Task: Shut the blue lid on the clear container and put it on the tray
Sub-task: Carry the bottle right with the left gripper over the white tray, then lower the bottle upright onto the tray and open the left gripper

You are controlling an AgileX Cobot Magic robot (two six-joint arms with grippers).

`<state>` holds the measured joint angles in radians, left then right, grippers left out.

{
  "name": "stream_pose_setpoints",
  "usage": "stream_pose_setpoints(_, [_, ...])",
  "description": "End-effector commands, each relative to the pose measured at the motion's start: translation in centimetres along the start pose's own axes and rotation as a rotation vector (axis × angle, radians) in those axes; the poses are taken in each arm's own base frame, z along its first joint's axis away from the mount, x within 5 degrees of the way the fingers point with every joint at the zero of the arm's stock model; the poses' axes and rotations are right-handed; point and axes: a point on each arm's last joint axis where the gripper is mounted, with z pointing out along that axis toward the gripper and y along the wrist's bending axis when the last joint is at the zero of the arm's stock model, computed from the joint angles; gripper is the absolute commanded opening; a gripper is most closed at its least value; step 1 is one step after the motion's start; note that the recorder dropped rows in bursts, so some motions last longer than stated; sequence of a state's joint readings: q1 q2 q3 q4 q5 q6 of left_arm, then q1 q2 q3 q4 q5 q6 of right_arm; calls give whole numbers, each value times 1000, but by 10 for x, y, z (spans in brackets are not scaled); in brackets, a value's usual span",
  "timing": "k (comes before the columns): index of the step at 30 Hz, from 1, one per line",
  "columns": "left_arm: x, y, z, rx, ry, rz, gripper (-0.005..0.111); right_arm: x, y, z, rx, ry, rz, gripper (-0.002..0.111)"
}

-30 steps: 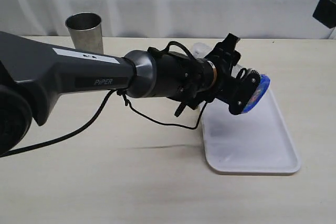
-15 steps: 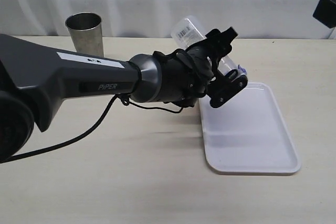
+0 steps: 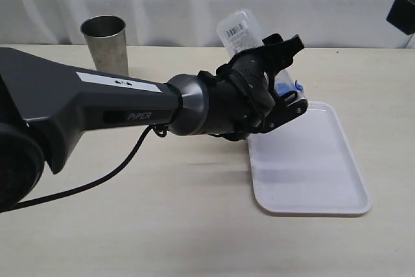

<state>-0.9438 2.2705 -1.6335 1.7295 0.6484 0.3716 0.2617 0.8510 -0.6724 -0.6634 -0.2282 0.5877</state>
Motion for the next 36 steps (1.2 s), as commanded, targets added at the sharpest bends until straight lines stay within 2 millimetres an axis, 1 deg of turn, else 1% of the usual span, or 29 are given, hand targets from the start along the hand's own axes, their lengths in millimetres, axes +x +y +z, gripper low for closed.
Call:
stream_pose_setpoints(1, [-5, 10, -6, -33, -24, -169, 0, 0, 0, -1, -1, -5, -10, 5])
stream_pose_setpoints(2, [-11, 10, -7, -16, -92, -298, 0, 0, 0, -1, -1, -5, -10, 5])
stream_pose_setpoints(3, [-15, 9, -6, -3, -157, -389, 0, 0, 0, -1, -1, -5, -10, 5])
stream_pose_setpoints(4, [-19, 6, -3, 33, -265, -533, 0, 0, 0, -1, -1, -5, -10, 5])
stream_pose_setpoints(6, [-24, 6, -1, 61, -449, -739, 0, 1, 0, -1, 0, -3, -10, 5])
stream_pose_setpoints(10, [-21, 11, 1, 30, -705, -984, 0, 1, 0, 0, 0, -1, -10, 5])
stream_pose_setpoints(14, [-7, 14, 2, 12, -970, -1271, 0, 1, 0, 0, 0, -1, -14, 5])
stream_pose_setpoints(16, [-3, 13, 1, 17, -1099, -1361, 0, 1, 0, 0, 0, -1, -14, 5])
stream_pose_setpoints(18, [-3, 9, 2, 33, -1200, -1425, 0, 1, 0, 0, -1, -3, -14, 5])
stream_pose_setpoints(21, [-6, 2, 7, 63, -1279, -1537, 0, 1, 0, 0, 0, -4, -9, 5])
stream_pose_setpoints(26, [-18, 1, 9, 26, -1439, -1686, 0, 1, 0, 0, 0, -4, -7, 5])
stream_pose_setpoints(30, [-27, -4, 17, 80, -1407, -1842, 0, 1, 0, 0, 0, -4, -7, 5])
stream_pose_setpoints(32, [-34, -9, 21, 124, -1380, -1851, 0, 1, 0, 0, 0, -2, -7, 5])
stream_pose_setpoints(35, [-43, -18, 28, 210, -1346, -1910, 0, 1, 0, 0, 0, -2, -7, 5])
stream_pose_setpoints(36, [-46, -21, 28, 225, -1344, -1898, 0, 1, 0, 0, 0, -2, -7, 5])
